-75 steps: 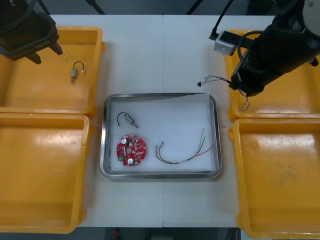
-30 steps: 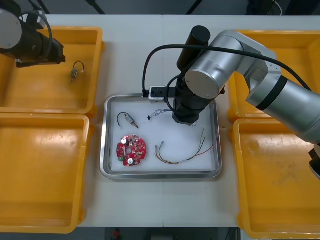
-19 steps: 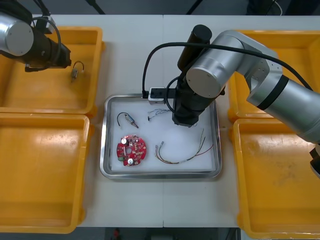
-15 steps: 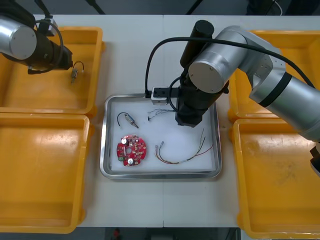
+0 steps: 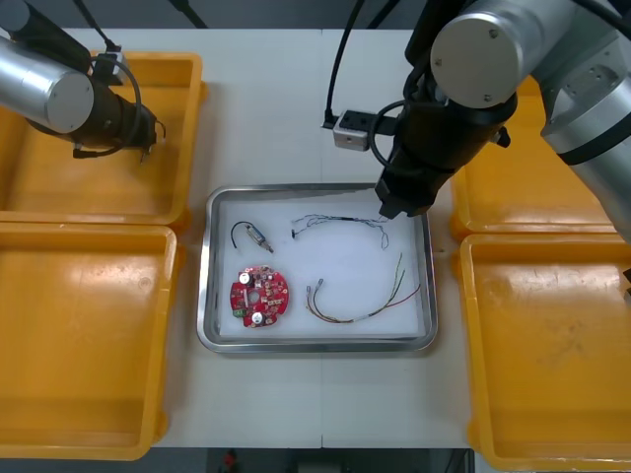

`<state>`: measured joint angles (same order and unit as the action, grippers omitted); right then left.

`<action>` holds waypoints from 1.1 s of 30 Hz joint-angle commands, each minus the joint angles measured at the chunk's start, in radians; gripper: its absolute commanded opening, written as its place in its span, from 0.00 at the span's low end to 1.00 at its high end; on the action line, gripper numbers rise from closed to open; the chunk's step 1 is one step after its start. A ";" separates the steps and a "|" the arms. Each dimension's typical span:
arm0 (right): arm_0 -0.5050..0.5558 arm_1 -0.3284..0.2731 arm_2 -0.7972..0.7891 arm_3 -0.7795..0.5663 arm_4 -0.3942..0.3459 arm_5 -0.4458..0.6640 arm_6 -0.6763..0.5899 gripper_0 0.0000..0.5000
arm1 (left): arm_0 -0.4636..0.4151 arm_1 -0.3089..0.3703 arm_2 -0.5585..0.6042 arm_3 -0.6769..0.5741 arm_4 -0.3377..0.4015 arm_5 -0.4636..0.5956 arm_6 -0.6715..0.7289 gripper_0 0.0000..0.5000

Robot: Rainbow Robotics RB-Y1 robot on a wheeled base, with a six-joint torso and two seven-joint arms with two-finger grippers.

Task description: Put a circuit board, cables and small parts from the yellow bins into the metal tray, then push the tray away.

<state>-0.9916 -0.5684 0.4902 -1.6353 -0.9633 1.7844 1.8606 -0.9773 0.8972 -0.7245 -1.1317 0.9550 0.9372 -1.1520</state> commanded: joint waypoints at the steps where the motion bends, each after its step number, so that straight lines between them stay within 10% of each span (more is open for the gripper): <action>1: 0.045 -0.068 -0.108 -0.133 -0.015 0.046 -0.112 1.00 | -0.050 -0.021 -0.012 0.004 -0.024 -0.020 0.014 1.00; 21: 0.278 -0.277 -0.332 -0.386 -0.006 0.135 -0.658 1.00 | -0.050 -0.027 -0.104 0.032 -0.041 -0.107 0.023 1.00; 23: 0.303 -0.291 -0.355 -0.399 0.000 0.135 -0.692 1.00 | -0.050 -0.027 -0.108 0.032 -0.044 -0.109 0.021 0.80; 27: 0.355 -0.317 -0.389 -0.414 0.021 0.135 -0.744 1.00 | -0.050 -0.027 -0.108 0.032 -0.045 -0.109 0.018 0.03; 33: 0.438 -0.338 -0.483 -0.416 0.028 0.135 -0.750 1.00 | -0.050 -0.027 -0.108 0.032 -0.045 -0.109 0.017 0.00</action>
<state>-0.6038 -0.8605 0.0894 -2.0225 -0.9471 1.9150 1.1066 -0.9837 0.8798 -0.8185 -1.1012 0.9204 0.8354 -1.1520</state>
